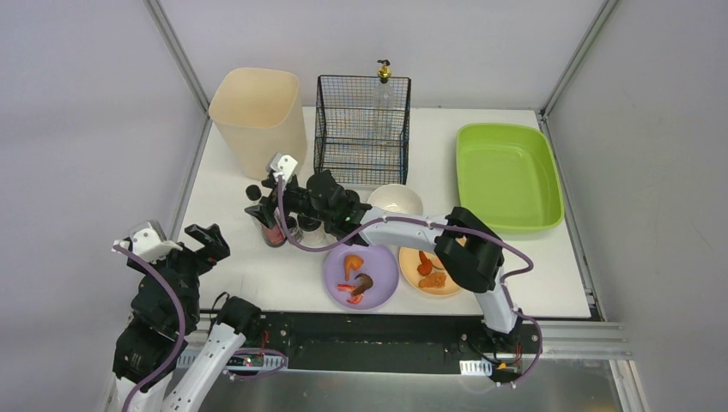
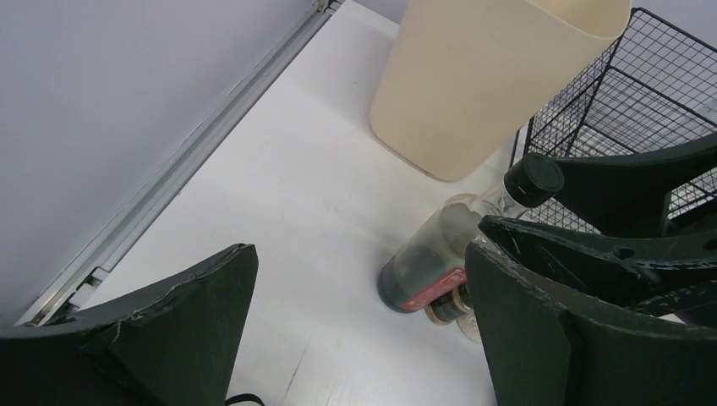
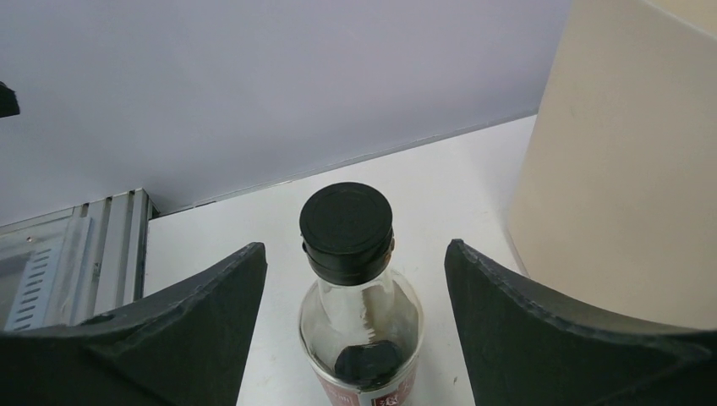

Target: Clear the kitchen counter

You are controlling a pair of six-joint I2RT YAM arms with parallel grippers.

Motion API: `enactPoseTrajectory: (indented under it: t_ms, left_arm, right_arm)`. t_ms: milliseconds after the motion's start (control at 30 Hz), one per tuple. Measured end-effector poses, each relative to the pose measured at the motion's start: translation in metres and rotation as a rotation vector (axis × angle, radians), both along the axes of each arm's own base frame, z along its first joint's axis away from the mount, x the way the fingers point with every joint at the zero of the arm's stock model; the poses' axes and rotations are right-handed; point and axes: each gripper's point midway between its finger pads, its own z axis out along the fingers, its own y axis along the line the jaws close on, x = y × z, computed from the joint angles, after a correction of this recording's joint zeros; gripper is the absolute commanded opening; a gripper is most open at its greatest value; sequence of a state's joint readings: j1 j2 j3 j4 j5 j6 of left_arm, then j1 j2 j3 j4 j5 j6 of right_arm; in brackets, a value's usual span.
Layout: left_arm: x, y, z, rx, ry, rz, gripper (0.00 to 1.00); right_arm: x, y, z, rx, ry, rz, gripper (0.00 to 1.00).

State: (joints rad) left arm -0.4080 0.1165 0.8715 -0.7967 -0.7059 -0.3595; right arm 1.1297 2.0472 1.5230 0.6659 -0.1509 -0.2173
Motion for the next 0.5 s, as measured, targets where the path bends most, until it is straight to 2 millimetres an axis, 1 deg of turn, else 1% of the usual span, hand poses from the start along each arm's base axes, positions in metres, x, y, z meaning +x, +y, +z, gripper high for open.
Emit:
enactPoseTrajectory:
  t_ms: [167,333,367,433,500]
  left_arm:
    - [0.001,-0.002,0.000,-0.004,0.000,-0.002,0.97]
    - [0.002,-0.003,-0.001,-0.006,0.006,-0.005,0.97]
    - [0.002,-0.004,-0.001,-0.006,0.005,-0.006,0.97]
    - [0.002,-0.003,0.000,-0.008,0.002,-0.002,0.97]
    - [0.002,-0.003,0.000,-0.009,0.002,-0.002,0.97]
  right_arm:
    - [0.004,0.007,-0.010,-0.012,0.004,-0.008,0.71]
    - [0.007,0.010,-0.020,-0.030,0.010,-0.012,0.61]
    - [0.007,0.010,-0.021,-0.032,0.011,-0.012,0.59]
    - [0.008,0.012,-0.021,-0.032,0.011,-0.013,0.52]
    - [0.009,0.013,-0.019,-0.027,0.009,-0.013,0.48]
